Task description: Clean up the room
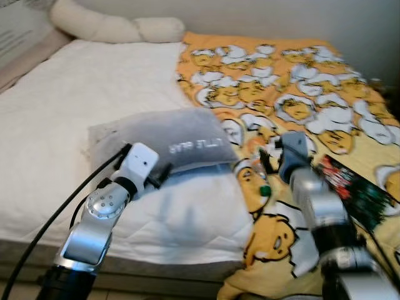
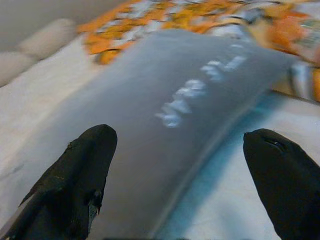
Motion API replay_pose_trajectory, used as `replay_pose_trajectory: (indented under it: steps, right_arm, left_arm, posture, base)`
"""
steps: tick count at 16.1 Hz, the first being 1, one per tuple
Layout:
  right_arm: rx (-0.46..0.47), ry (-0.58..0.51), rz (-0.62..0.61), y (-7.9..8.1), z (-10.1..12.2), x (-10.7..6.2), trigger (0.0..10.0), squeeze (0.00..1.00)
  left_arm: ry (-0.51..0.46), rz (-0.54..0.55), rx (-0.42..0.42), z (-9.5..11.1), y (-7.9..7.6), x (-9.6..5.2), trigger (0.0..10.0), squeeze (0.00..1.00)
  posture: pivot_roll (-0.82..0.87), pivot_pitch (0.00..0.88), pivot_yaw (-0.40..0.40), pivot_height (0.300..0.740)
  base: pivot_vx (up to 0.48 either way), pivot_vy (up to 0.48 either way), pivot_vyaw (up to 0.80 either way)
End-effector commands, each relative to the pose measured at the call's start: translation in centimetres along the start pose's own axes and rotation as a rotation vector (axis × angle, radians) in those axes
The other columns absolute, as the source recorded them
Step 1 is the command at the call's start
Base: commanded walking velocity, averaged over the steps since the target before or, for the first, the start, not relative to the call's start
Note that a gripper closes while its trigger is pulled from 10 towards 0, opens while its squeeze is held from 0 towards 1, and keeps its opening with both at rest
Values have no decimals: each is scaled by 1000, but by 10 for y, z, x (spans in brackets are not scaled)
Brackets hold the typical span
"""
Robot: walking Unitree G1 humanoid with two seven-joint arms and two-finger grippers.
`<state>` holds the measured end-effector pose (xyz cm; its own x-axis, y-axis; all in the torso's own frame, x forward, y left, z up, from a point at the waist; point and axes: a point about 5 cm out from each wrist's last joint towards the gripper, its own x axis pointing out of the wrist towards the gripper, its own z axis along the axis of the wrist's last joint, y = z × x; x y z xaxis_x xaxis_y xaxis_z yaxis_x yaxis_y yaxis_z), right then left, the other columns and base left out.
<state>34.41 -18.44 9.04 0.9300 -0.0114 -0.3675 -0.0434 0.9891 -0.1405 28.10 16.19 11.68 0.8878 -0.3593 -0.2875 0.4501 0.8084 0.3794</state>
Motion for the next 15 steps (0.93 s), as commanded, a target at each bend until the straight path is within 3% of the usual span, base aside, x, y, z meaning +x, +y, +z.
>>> replay_pose_trajectory:
  steps: [1, 4, 5, 9, 11, 15]
  right_arm:
    - [14, 34, 22, -1, -2, 7, 10000, 1000]
    - [5, 90, 98, 3, -3, 15, 10000, 1000]
    - [21, 110, 130, 6, -4, 18, 10000, 0]
    - [73, 140, 166, 13, -5, 23, 10000, 0]
    - [5, 207, 125, 14, -17, 22, 10000, 0]
    - [-3, 238, 74, 15, -28, 20, 10000, 0]
  left_arm:
    - [3, -67, 24, 2, 1, -1, 10000, 0]
    - [19, -151, 55, 2, 4, -8, 10000, 0]
    - [20, -205, 64, 3, 3, -12, 10000, 0]
    - [29, -314, 90, 8, -1, -22, 10000, 0]
    - [57, -350, 100, 7, -2, -31, 10000, 0]
    - [85, -369, 102, 4, -3, -42, 10000, 0]
  posture:
    - [99, 0, -4, 740]
    - [126, 0, 0, 740]
    - [138, 0, 0, 740]
    - [178, 0, 14, 740]
    - [210, 0, 14, 740]
    - [234, 0, 4, 740]
  base:
    - [0, 0, 0]
    - [0, 0, 0]
    - [0, 0, 0]
    - [0, 0, 0]
    - [0, 0, 0]
    - [0, 0, 0]
